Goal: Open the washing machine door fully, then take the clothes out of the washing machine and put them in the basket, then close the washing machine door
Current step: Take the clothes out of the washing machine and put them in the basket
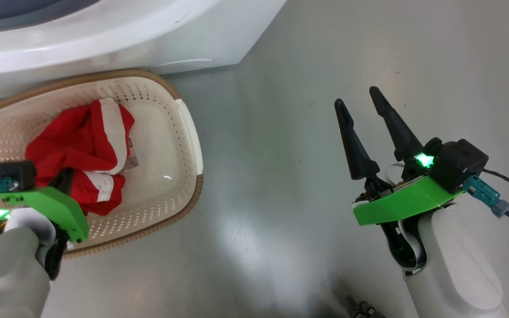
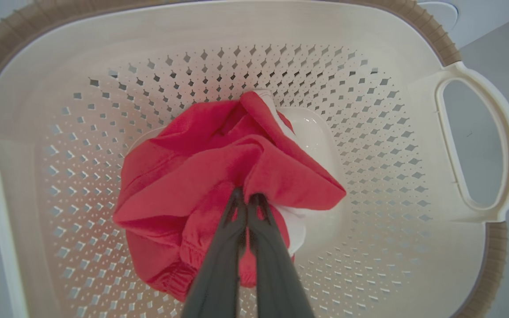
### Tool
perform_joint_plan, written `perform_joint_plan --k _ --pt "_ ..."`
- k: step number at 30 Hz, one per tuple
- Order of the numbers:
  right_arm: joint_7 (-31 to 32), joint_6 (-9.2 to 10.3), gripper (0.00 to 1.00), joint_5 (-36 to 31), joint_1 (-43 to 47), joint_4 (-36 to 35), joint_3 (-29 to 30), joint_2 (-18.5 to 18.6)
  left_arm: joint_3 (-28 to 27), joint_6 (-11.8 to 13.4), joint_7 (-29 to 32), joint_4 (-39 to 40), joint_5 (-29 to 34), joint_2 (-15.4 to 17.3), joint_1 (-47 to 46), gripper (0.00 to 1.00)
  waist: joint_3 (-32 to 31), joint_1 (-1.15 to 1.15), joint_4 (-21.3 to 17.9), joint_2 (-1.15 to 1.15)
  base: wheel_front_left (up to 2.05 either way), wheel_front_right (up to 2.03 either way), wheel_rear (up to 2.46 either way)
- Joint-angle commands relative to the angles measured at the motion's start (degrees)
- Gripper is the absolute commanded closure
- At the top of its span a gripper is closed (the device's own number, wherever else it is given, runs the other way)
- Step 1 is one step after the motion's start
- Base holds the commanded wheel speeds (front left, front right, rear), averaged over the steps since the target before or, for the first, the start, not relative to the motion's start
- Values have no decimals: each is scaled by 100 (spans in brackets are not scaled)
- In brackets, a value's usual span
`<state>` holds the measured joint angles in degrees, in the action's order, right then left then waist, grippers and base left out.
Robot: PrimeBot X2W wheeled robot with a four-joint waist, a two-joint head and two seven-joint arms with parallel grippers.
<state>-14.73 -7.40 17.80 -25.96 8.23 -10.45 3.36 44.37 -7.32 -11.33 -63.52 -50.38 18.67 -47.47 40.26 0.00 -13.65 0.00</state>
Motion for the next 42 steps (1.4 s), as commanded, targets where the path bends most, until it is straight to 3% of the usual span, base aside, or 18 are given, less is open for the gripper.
perform_joint_plan --k 1,2,4,5,7,8,9,10,25,32,42 --pt "-27 -9 0 66 38 -149 -130 -47 -40 -16 -23 3 -110 260 -64 100 11 0 -27 0 0 0 0" --pt "-27 -9 0 67 34 -147 -131 -47 18 -16 -27 8 -160 271 -74 95 8 0 -33 0 0 0 0" --pt "-27 -9 0 70 30 -138 -135 -47 116 -16 -53 8 -264 297 -85 74 -9 0 -47 0 0 0 0" --pt "-27 -9 0 70 30 -138 -135 -47 116 -16 -53 8 -264 297 -85 74 -9 0 -47 0 0 0 0" --pt "-27 -9 0 75 25 -127 -146 -47 207 -16 -78 3 -368 325 -85 54 -30 0 -61 0 0 0 0" --pt "-27 -9 0 76 22 -120 -147 -47 252 -16 -89 3 -419 337 -84 26 -42 0 -64 0 0 0 0" --pt "-27 -9 0 78 19 -110 -144 -47 288 -16 -105 7 -475 347 -81 9 -53 0 -64 0 0 0 0" --pt "-27 -9 0 79 15 -103 -141 -47 317 -16 -126 14 -536 357 -77 0 -65 0 -63 0 0 0 0" --pt "-27 -9 0 56 61 63 -129 -48 611 -16 -360 307 -1194 424 37 0 -465 0 113 0 0 0 0" --pt "-27 -9 0 -7 136 177 -62 -48 70 -16 -365 705 -959 546 145 0 -733 0 241 0 0 0 0" --pt "-27 -9 0 -21 228 304 17 66 -1123 -16 -366 1371 -33 445 623 0 -1233 0 406 0 0 0 0"
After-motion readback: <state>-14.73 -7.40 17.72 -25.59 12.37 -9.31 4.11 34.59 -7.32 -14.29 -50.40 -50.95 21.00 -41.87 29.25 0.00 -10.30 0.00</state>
